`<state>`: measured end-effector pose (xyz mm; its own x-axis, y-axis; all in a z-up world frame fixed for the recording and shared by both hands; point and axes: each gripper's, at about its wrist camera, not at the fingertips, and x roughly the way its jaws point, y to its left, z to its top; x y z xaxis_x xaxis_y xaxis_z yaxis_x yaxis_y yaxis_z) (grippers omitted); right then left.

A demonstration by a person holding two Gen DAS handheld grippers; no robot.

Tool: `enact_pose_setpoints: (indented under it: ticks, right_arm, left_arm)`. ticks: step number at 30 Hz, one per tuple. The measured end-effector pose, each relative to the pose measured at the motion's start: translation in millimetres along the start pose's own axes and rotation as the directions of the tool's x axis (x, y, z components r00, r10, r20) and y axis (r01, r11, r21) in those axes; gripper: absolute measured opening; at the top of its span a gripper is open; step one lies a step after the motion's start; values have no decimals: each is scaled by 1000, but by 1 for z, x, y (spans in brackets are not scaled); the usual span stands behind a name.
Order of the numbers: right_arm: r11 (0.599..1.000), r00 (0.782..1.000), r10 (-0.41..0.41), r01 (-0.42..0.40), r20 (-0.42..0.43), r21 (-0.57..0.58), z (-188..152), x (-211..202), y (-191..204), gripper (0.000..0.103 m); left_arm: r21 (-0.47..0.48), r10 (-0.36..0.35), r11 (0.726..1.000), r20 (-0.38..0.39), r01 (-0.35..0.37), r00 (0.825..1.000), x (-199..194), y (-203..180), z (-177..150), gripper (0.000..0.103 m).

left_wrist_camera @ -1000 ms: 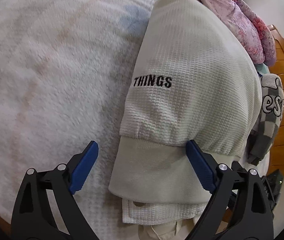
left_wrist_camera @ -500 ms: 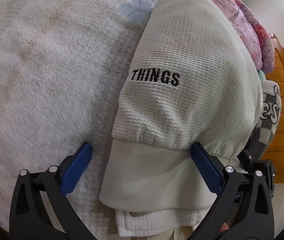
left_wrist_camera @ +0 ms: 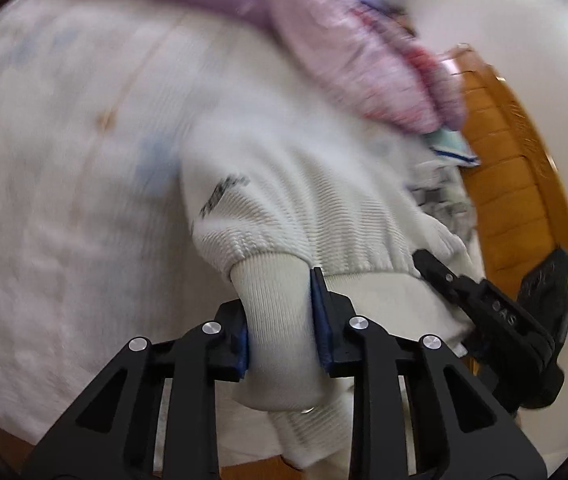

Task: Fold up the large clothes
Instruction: 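Lift the folded cardigan with both grippers and carry it toward the headboard, then lower the folded cardigan onto the stacked clothes with both grippers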

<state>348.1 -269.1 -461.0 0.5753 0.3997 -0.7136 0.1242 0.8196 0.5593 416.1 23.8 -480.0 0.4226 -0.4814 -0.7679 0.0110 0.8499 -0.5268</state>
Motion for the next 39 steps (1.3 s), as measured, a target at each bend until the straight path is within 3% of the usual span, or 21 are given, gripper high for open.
enact_pose_setpoints:
  ticks: [3, 10, 15, 18, 21, 24, 26, 27, 28, 29, 30, 32, 33, 34, 36, 39]
  right_arm:
    - [1000, 998, -3, 5, 61, -26, 20, -49, 28, 23]
    - [1000, 988, 15, -18, 151, 15, 49, -138, 24, 23]
    - [998, 975, 66, -68, 211, 0, 95, -181, -2, 23]
    - [992, 957, 126, -117, 260, -50, 151, -203, -32, 24]
    - [981, 931, 186, -155, 314, -119, 210, -230, -59, 24]
    - [964, 887, 249, -189, 390, -186, 252, -264, -95, 24]
    - [958, 869, 273, -206, 413, -201, 266, -275, -128, 24]
    - [959, 871, 270, -203, 412, -198, 269, -275, -143, 24]
    - [968, 885, 238, -181, 400, -176, 271, -269, -167, 24]
    - [979, 910, 198, -166, 364, -118, 269, -255, -197, 24]
    - [985, 930, 169, -154, 327, -72, 266, -240, -219, 24]
    - [996, 975, 66, -76, 213, 38, 249, -195, -274, 24]
    - [996, 990, 10, -23, 140, 92, 237, -169, -302, 24]
    - [988, 998, -39, 30, 56, 151, 225, -145, -326, 24]
    - [957, 991, -94, 116, -91, 267, 200, -105, -366, 26]
    - [952, 984, -133, 160, -121, 261, 184, -89, -382, 30]
  left_arm:
    - [45, -61, 997, 25, 60, 998, -40, -38, 15, 24]
    - [198, -145, 972, 85, 126, 986, -89, -143, 28, 24]
    - [290, -174, 949, 163, 121, 971, -78, -217, 30, 24]
    - [291, -191, 949, 216, 124, 958, -54, -268, 45, 24]
    - [282, -235, 948, 298, 150, 925, -33, -326, 62, 24]
    - [318, -337, 922, 382, 220, 861, -14, -378, 64, 24]
    - [403, -355, 898, 430, 176, 830, 8, -413, 52, 24]
    - [415, -350, 896, 431, 162, 832, 23, -424, 46, 24]
    - [406, -340, 899, 414, 163, 845, 41, -429, 41, 24]
    - [380, -310, 911, 376, 160, 873, 69, -430, 36, 24]
    - [344, -235, 931, 317, 119, 919, 109, -427, 28, 25]
    - [290, -106, 956, 189, 48, 976, 178, -412, 9, 25]
    - [267, -32, 964, 114, 1, 993, 213, -403, -3, 26]
    - [277, 50, 959, 45, -61, 998, 245, -395, -18, 26]
    - [347, 204, 919, -12, -187, 979, 287, -388, -45, 32]
    - [322, 214, 926, -15, -198, 977, 297, -377, -60, 42]
